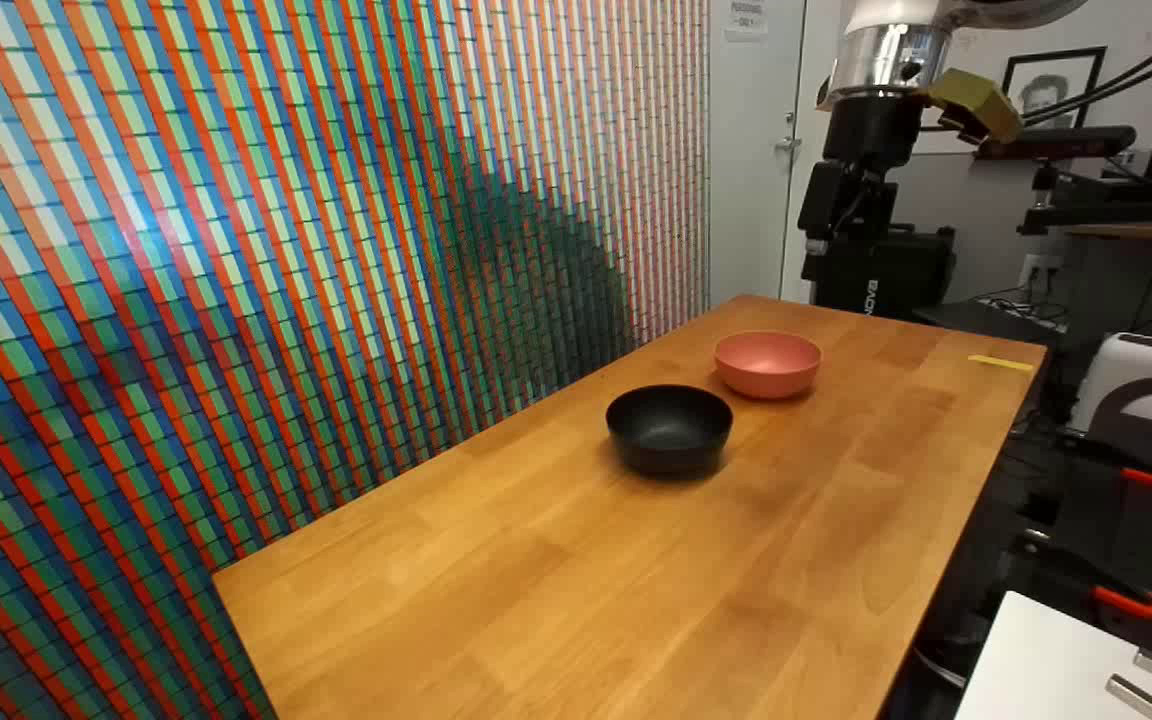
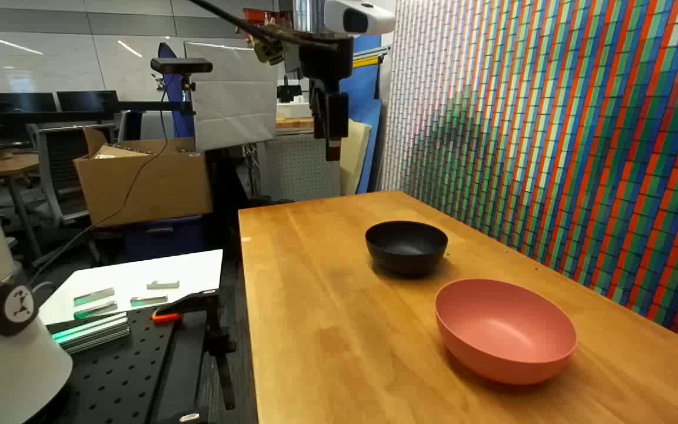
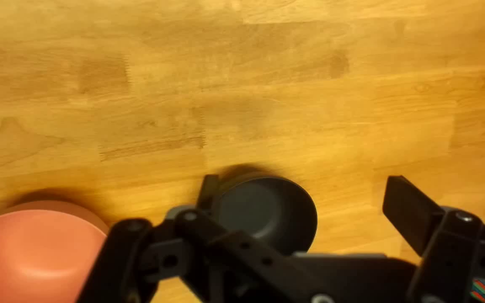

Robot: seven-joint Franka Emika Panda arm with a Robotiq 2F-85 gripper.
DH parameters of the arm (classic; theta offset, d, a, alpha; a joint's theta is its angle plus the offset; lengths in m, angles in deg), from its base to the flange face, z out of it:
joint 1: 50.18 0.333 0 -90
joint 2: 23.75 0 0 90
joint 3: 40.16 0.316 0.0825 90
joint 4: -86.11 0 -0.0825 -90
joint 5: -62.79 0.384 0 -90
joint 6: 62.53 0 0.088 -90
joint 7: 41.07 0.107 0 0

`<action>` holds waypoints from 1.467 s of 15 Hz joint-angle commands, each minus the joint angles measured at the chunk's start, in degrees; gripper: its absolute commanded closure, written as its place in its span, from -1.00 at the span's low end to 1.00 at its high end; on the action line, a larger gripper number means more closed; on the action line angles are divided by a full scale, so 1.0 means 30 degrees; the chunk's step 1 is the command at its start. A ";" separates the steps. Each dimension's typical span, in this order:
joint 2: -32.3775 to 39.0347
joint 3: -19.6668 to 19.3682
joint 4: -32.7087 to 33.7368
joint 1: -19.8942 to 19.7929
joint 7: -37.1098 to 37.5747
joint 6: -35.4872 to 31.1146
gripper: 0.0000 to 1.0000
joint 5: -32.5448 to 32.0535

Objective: Put the pink bowl inside the black bowl

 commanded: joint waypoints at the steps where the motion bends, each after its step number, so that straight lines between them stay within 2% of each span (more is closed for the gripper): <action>1: -0.0009 0.0273 0.0066 -0.0287 -0.0068 0.0063 -1.00 0.0088; 5: -0.0022 0.0272 0.0127 -0.0287 -0.0068 0.0063 -1.00 0.0088; 10: 0.1272 0.0054 0.2318 -0.1249 -0.0136 -0.3347 -1.00 -0.1803; 13: 0.2875 -0.0423 0.4135 -0.2065 -0.0276 -0.5800 -1.00 -0.2409; 16: 0.4842 -0.0783 0.5586 -0.2817 0.0192 -0.7217 -1.00 -0.2689; 22: 0.8521 -0.1487 0.7035 -0.3811 0.1796 -0.7157 -1.00 -0.5292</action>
